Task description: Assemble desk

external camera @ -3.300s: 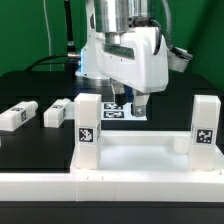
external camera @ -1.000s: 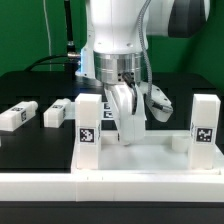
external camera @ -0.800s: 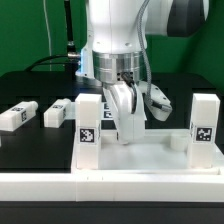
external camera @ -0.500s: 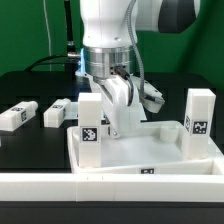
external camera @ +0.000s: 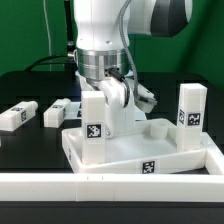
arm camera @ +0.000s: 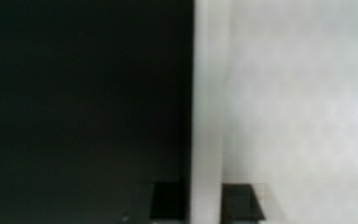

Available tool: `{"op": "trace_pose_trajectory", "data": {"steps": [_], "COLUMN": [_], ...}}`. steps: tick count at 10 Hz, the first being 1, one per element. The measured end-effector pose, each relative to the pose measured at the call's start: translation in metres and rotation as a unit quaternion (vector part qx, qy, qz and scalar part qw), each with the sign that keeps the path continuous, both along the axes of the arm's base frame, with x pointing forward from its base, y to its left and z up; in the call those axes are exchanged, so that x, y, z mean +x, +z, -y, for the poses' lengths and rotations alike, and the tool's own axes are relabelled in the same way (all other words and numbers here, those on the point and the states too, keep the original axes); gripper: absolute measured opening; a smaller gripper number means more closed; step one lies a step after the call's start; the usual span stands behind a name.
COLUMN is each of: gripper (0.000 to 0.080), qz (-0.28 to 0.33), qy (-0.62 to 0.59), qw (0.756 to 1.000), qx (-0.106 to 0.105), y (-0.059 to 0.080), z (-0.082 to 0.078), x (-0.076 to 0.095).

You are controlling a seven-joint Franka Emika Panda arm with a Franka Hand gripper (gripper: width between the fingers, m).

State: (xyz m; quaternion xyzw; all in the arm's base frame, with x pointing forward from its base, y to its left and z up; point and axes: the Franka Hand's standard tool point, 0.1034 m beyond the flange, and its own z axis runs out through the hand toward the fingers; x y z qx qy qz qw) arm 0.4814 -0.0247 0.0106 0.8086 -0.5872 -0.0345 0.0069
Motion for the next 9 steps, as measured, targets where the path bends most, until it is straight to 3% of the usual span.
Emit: {"op": "trace_pose_trajectory", "data": {"steps": [4, 6, 9], "gripper": [0.0077, 0.0076, 0.0072], "qz": [0.017, 0.018, 0.022], "qy": [0.148, 0.251, 0.344], "qw": [0.989, 0.968, 0.939], "qx": [-0.003, 0.001, 0.005], "y": [0.003, 0.002, 0.003], "z": [0.018, 0.028, 0.029], "x": [0.005, 0.008, 0.013]}}
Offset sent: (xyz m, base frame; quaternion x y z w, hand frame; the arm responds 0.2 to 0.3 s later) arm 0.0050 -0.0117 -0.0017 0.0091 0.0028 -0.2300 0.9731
